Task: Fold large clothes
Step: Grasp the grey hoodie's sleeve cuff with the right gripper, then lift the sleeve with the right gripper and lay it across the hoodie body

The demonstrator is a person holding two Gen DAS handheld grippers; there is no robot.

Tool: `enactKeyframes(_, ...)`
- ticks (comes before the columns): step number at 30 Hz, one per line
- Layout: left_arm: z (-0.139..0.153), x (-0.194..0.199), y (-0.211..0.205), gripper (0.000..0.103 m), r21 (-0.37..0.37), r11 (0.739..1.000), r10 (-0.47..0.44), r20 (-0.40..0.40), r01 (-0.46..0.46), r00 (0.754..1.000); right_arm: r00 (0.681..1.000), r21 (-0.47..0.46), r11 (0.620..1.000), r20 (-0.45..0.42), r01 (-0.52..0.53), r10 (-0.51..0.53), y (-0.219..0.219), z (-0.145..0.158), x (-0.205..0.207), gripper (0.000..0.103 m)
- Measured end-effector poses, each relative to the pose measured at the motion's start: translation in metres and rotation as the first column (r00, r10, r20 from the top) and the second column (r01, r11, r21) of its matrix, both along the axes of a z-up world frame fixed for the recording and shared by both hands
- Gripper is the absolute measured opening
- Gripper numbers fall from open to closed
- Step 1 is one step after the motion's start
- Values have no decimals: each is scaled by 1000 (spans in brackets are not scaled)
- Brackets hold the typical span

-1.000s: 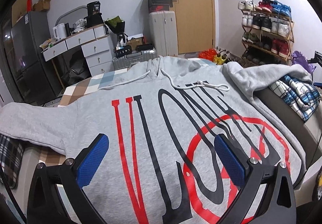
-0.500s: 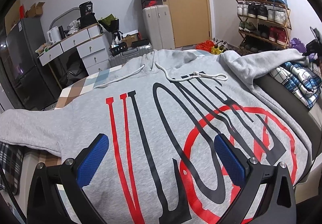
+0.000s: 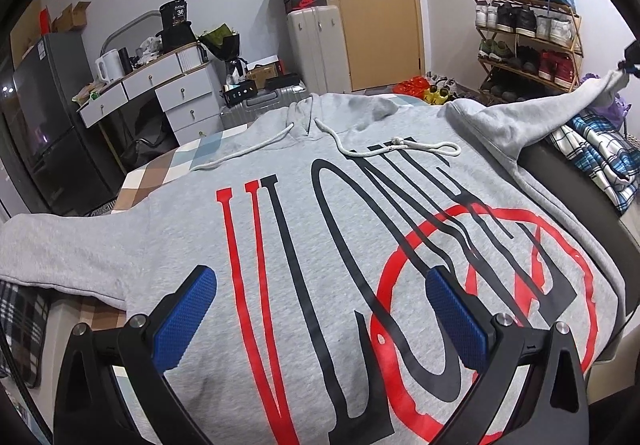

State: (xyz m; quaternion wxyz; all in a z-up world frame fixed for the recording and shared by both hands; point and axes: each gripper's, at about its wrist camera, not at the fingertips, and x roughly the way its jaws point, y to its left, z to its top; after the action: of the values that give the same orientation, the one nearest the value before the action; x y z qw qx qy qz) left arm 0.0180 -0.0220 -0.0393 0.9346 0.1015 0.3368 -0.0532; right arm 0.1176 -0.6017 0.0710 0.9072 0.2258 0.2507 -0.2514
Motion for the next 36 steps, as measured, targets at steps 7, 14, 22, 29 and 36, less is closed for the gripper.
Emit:
enactKeyframes(7,-3,2,6,102,23,1000,-5,13,4,1000,997,-34,997,-17,-73,73,16,10,4,5)
enactKeyframes(14,3,3,21,102,-33,999,39,17,-38,999,980,-149,970,29,-191,197,71,36,9,5)
enactKeyframes(22,9,-4,36,102,-47,996,77,68,-74,995,908,-230,899,111,-372,404,173,80,26,5)
enactKeyframes(29,24,-6,76,102,-112,980,178,112,-165,978,740,-225,745,121,-628,661,317,85,56,5)
enactKeyframes(36,27,-12,124,102,-148,954,282,139,-262,949,481,-156,479,27,-864,877,478,30,90,5)
